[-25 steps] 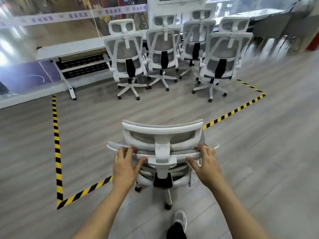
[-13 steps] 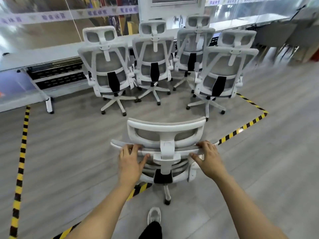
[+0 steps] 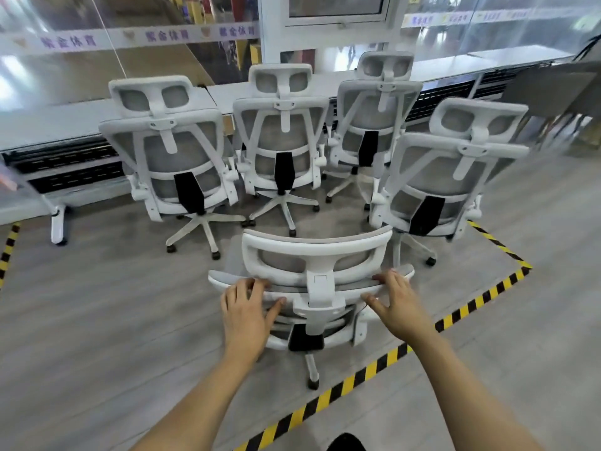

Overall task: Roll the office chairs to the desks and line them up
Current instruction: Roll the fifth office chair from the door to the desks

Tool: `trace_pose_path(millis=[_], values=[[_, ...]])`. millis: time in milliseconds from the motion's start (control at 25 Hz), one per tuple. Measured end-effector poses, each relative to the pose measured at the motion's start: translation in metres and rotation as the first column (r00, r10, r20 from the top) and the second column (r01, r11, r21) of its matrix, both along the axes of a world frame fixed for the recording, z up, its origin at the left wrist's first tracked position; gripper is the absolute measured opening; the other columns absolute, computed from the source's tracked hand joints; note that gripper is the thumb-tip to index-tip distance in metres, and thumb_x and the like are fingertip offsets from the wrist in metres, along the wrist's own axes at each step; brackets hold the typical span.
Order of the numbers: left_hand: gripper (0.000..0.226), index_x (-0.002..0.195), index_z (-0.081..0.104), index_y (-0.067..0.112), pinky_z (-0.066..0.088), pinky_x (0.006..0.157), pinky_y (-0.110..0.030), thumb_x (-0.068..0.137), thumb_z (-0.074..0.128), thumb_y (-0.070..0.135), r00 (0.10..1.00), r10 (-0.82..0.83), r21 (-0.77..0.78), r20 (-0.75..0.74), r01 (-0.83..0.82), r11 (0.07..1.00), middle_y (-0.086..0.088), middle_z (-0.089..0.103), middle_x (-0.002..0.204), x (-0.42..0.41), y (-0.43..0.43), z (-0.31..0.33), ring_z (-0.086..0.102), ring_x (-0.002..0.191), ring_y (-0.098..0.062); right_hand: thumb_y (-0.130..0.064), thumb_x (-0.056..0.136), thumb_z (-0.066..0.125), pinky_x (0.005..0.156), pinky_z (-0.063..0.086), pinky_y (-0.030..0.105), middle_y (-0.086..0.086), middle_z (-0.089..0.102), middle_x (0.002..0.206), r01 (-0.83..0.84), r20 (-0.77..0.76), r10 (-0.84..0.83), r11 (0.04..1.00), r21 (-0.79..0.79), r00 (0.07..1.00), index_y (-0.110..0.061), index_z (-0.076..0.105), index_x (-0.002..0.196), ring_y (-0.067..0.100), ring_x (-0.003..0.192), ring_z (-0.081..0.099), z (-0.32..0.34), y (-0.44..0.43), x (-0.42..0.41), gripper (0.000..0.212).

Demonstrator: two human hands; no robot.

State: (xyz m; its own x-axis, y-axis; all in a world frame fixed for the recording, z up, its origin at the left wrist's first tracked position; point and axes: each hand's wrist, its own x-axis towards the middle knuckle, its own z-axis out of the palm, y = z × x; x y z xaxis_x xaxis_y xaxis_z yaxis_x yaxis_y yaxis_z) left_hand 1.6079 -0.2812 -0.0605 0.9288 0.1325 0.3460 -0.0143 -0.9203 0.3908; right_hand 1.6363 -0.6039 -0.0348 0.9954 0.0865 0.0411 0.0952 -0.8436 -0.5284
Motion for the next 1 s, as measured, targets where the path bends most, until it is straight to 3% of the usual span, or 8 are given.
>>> trace_pose_path(millis=[240, 360, 520, 720, 840, 1000], values=[[0.036, 0.11, 0.058, 0.027, 0.043, 0.096, -0.04, 0.086, 0.066, 0.052, 0.996, 0.082, -0.094, -0.02, -0.083, 0.992, 0.001, 0.054, 0.115, 0.157, -0.042, 0.002, 0.049, 0.11, -0.022, -0.061, 0.092, 0.056, 0.113, 0.035, 0.038, -0.002, 0.052, 0.131, -0.076, 0.055, 0.074, 0.996, 0.038, 0.996, -0.019, 0.053, 0.129, 0.02, 0.138, 0.037, -0.014, -0.036, 0.182, 0.057], [0.035, 0.111, 0.056, 0.025, 0.044, 0.093, -0.041, 0.086, 0.067, 0.048, 0.988, 0.137, -0.077, -0.077, -0.143, 0.987, -0.001, 0.053, 0.113, 0.223, -0.06, 0.011, 0.052, 0.106, -0.025, -0.056, 0.091, 0.061, 0.111, 0.038, 0.043, 0.003, 0.053, 0.131, -0.103, 0.051, 0.1, 0.994, 0.047, 0.994, -0.014, 0.054, 0.126, 0.025, 0.132, 0.042, -0.015, -0.046, 0.261, 0.054], [0.041, 0.12, 0.054, 0.02, 0.043, 0.101, -0.049, 0.085, 0.068, 0.035, 0.968, 0.181, -0.005, -0.171, -0.185, 0.983, -0.005, 0.053, 0.124, 0.283, -0.08, 0.019, 0.051, 0.12, -0.031, -0.044, 0.093, 0.065, 0.109, 0.039, 0.044, 0.005, 0.057, 0.122, -0.153, 0.09, 0.152, 0.988, 0.013, 0.984, -0.01, 0.056, 0.122, 0.031, 0.127, 0.049, -0.015, -0.055, 0.337, 0.046], [0.061, 0.146, 0.042, 0.024, 0.038, 0.112, -0.051, 0.088, 0.06, 0.033, 0.928, 0.186, 0.037, -0.322, -0.184, 0.982, -0.006, 0.041, 0.155, 0.298, -0.084, 0.026, 0.039, 0.138, -0.035, -0.037, 0.093, 0.064, 0.116, 0.034, 0.049, 0.01, 0.053, 0.139, -0.17, 0.123, 0.17, 0.985, -0.013, 0.978, -0.008, 0.053, 0.133, 0.033, 0.143, 0.037, -0.016, -0.055, 0.357, 0.051], [0.064, 0.151, 0.034, 0.028, 0.034, 0.114, -0.051, 0.092, 0.057, 0.035, 0.908, 0.199, 0.039, -0.369, -0.199, 0.979, -0.002, 0.03, 0.162, 0.288, -0.095, 0.032, 0.032, 0.143, -0.033, -0.027, 0.091, 0.065, 0.106, 0.043, 0.045, 0.006, 0.06, 0.128, -0.194, 0.234, 0.179, 0.98, 0.045, 0.956, -0.013, 0.058, 0.127, 0.03, 0.125, 0.052, -0.003, -0.042, 0.343, 0.04], [0.047, 0.136, 0.05, 0.027, 0.037, 0.109, -0.047, 0.09, 0.053, 0.036, 0.931, 0.211, -0.023, -0.298, -0.228, 0.973, 0.005, 0.049, 0.146, 0.257, -0.105, 0.052, 0.039, 0.136, -0.028, -0.021, 0.091, 0.064, 0.093, 0.043, 0.037, 0.002, 0.063, 0.113, -0.285, 0.394, 0.209, 0.947, 0.147, 0.895, -0.014, 0.062, 0.12, 0.023, 0.104, 0.057, 0.025, -0.009, 0.317, 0.029]])
